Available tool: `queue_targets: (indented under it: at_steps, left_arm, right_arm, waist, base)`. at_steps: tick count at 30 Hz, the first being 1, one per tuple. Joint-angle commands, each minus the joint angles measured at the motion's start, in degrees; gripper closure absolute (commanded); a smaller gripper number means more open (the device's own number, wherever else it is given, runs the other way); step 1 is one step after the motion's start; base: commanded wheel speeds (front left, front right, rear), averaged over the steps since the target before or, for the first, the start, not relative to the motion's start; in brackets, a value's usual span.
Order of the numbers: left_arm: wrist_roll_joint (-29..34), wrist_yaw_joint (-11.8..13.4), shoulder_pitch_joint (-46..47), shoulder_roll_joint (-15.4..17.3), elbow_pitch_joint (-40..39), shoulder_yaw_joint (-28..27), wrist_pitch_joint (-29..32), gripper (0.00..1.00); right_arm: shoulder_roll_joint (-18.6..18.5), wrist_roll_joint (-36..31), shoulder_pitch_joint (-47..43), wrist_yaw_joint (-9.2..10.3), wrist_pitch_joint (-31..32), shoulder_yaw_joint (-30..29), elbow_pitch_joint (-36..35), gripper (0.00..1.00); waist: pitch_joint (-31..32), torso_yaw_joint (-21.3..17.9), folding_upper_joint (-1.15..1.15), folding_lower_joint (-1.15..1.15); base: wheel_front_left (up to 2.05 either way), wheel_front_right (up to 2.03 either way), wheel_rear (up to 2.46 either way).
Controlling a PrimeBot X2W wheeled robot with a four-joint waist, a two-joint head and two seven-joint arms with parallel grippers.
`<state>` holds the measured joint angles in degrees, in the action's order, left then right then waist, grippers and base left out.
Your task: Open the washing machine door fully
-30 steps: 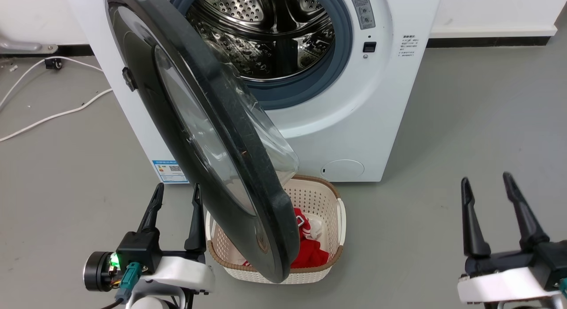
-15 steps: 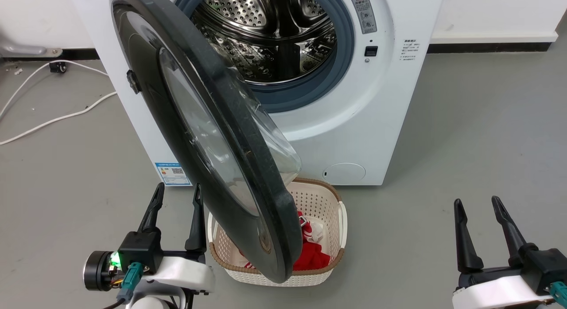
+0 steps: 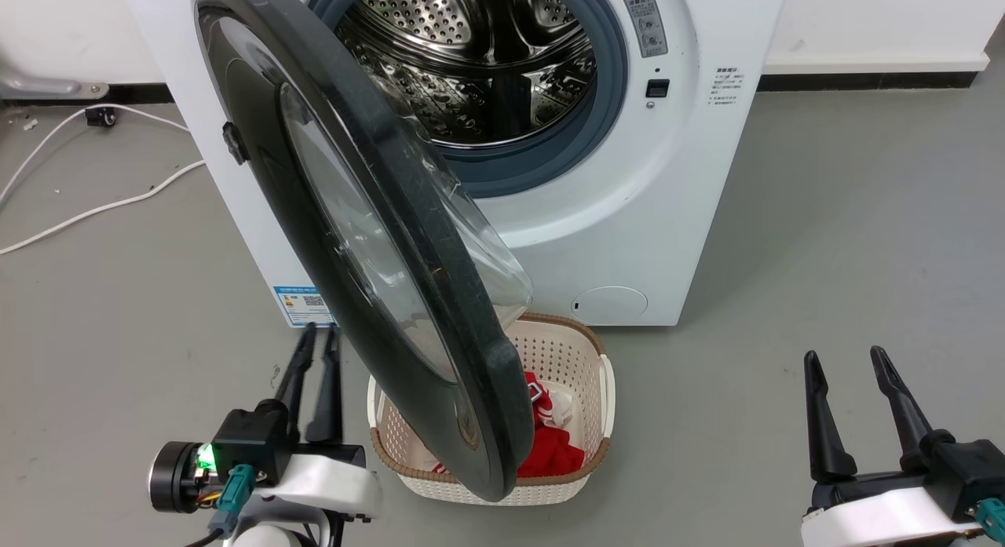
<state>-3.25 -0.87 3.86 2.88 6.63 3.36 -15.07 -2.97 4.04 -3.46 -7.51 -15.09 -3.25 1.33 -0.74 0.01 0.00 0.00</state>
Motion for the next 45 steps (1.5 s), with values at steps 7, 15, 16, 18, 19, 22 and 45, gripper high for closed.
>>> queue_targets:
  at_steps: [7,15,16,18,19,22,45]
  left_arm:
    - [0.4,-0.4,0.1,0.0,-1.5,-0.8,-0.1,1.0]
    - [0.6,0.3,1.9,0.0,-12.0,-2.8,-0.1,1.0]
    - [0.9,0.3,2.3,0.0,-14.0,-2.9,-0.1,1.0]
    - [1.5,0.1,3.1,0.1,-18.5,-3.1,-0.1,1.0]
    - [1.8,0.1,3.3,0.1,-20.8,-3.1,-0.1,1.0]
    - [2.8,0.0,4.5,0.1,-27.9,-2.6,-0.1,1.0]
    - [-0.4,-6.3,-1.2,4.8,-28.7,26.4,-0.1,1.0]
  right_arm:
    - [0.2,0.5,0.2,0.04,-0.1,0.2,0.1,0.0]
    - [0.2,0.7,0.5,0.04,-0.1,0.0,0.4,0.0]
    - [0.2,0.8,0.5,0.04,-0.1,0.0,0.4,0.0]
    - [0.2,0.9,0.5,0.04,-0.1,-0.1,0.5,0.0]
    - [0.2,0.9,0.5,0.04,-0.1,-0.1,0.5,0.0]
    - [0.2,1.0,0.6,0.04,-0.1,0.1,0.5,0.0]
    - [0.2,1.3,0.0,0.04,-0.1,0.4,0.9,0.0]
  waist:
    - [-0.1,-0.3,0.0,0.0]
    - [-0.2,-0.4,0.0,0.0]
    - [-0.2,-0.4,0.0,0.0]
    - [-0.2,-0.3,0.0,0.0]
    - [-0.3,-0.3,0.0,0.0]
    - [-0.3,-0.3,0.0,0.0]
    - [0.3,-0.7,0.0,0.0]
  base:
    - [0.0,0.0,0.0]
    - [0.0,0.0,0.0]
    - [0.0,0.0,0.0]
    - [0.0,0.0,0.0]
    - [0.0,0.0,0.0]
    - [0.0,0.0,0.0]
    - [0.0,0.0,0.0]
